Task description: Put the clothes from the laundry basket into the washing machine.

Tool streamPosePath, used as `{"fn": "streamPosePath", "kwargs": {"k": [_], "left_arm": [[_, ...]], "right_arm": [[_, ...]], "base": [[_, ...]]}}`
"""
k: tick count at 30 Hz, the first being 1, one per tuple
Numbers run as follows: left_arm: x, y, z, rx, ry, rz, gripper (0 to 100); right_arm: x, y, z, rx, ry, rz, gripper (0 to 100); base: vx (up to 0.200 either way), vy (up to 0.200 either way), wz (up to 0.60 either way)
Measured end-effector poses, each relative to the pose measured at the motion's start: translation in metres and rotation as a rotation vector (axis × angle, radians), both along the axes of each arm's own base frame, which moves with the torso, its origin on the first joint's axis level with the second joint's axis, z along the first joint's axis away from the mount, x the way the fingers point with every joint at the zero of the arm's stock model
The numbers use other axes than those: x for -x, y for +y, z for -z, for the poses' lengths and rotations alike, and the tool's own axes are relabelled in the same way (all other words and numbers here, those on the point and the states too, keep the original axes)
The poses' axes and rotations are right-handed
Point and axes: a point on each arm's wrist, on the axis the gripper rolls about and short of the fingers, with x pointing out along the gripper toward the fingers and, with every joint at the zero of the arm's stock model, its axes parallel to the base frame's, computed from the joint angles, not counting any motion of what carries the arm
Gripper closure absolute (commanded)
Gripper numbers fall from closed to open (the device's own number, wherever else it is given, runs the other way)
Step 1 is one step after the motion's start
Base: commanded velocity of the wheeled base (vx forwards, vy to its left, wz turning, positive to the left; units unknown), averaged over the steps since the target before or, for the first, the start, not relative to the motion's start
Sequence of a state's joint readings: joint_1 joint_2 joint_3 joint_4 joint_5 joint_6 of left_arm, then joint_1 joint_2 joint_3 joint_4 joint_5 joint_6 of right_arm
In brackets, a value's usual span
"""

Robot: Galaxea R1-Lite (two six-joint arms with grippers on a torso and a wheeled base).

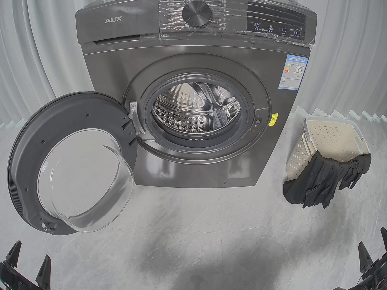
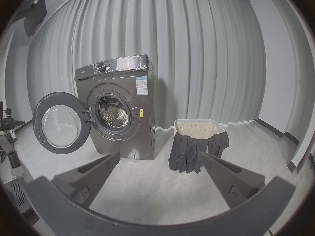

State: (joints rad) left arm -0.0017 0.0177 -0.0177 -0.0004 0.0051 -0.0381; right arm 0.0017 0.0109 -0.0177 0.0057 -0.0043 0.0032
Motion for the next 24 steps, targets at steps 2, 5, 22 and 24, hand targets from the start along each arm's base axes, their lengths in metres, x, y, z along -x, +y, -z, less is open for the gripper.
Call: {"fn": "streamPosePath", "kwargs": {"k": [2,5,22,24], "left_arm": [[0.0000,0.0000,0.0000,0.000,0.000,0.000,0],[0.0000,0.0000,-0.0001,0.000,0.000,0.000,0],[0.0000,0.0000,0.0001,0.001,0.001,0.000,0],[0.0000,0.0000,0.0001,0.001,0.001,0.000,0]], "right_arm": [[0.0000,0.0000,0.0000,0.000,0.000,0.000,0],[0.0000,0.0000,0.0000,0.000,0.001,0.001,0],[-0.0001,0.0000,0.0000,0.000,0.001,0.001,0],[-0.0001,0.0000,-0.0001,0.000,0.001,0.001,0]], "base": [[0.000,-0.200,0.00],[0.000,-0.200,0.00],[0.000,-0.200,0.00],[0.000,-0.200,0.00]]}}
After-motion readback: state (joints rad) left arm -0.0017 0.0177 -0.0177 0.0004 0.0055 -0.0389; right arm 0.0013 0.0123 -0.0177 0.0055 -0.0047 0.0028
